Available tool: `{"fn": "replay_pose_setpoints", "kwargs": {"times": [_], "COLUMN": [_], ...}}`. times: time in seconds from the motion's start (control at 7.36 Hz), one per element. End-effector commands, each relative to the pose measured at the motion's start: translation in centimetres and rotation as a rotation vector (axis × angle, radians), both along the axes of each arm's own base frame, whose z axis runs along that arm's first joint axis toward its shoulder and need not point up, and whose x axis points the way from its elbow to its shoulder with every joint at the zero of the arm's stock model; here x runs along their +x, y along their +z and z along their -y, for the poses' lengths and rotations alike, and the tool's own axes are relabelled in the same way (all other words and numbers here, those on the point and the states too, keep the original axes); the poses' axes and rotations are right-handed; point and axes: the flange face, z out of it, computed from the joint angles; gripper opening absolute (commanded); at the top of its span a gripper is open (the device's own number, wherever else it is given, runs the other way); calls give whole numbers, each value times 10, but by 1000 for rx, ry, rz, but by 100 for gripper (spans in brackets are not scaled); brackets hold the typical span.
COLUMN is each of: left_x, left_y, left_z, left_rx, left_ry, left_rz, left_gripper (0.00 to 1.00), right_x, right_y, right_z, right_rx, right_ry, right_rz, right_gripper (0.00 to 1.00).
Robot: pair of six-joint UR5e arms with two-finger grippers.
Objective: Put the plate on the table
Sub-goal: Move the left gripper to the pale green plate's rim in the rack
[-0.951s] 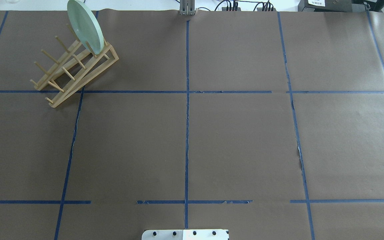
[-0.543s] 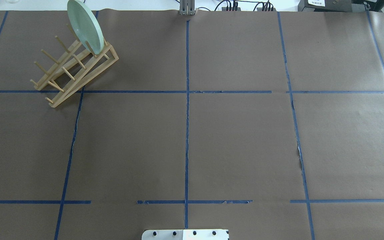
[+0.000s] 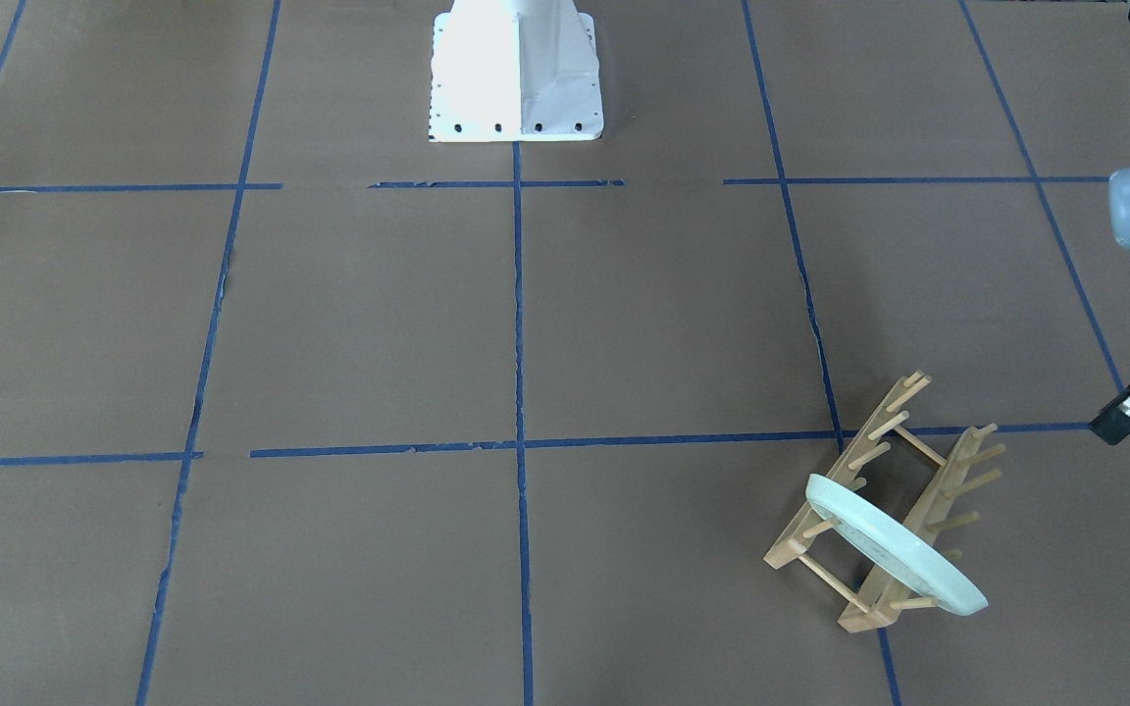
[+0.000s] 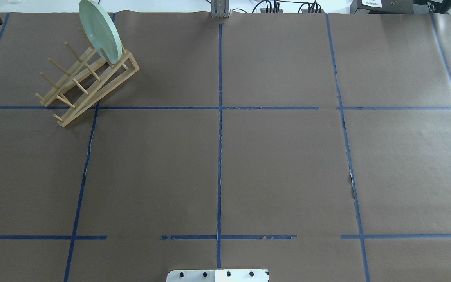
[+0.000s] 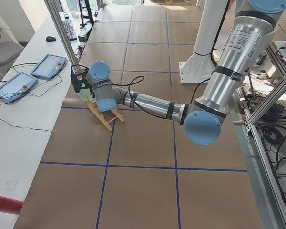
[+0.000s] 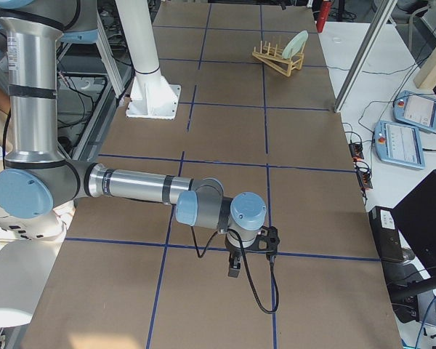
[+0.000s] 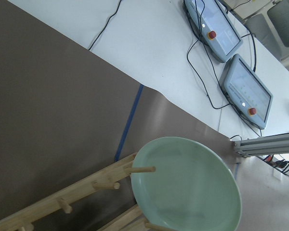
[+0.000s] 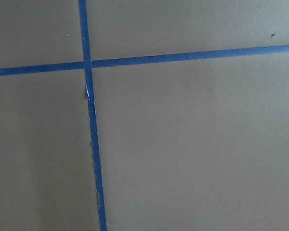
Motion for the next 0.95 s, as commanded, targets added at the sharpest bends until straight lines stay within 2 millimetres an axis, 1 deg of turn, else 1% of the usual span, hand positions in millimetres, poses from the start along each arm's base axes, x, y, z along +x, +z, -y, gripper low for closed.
{"fn": "replay_pose_setpoints", "kwargs": {"times": [0.0, 0.14, 0.27, 0.41, 0.68, 0.81], "left_x": [56, 94, 121, 127, 140, 141], "left_y": [-29, -36, -38, -30, -21, -18], "left_z": [22, 29, 38, 39, 37, 39], "left_rx": [-150, -214, -241, -255, -272, -283], "left_ry": [-143, -206, -224, -222, -213, -220], "left_rz": [-238, -313, -322, -311, -299, -299], "left_gripper": [100, 99, 99, 98, 97, 86], "right_x": [0, 0, 0, 0, 0, 0], "right_y": [0, 0, 0, 0, 0, 0], "right_z": [0, 0, 0, 0, 0, 0], "right_rx": [-1, -1, 1, -1, 1, 1], "right_ry": [0, 0, 0, 0, 0, 0], "right_rz": [0, 0, 0, 0, 0, 0], "right_gripper": [100, 100, 100, 100, 100, 100]}}
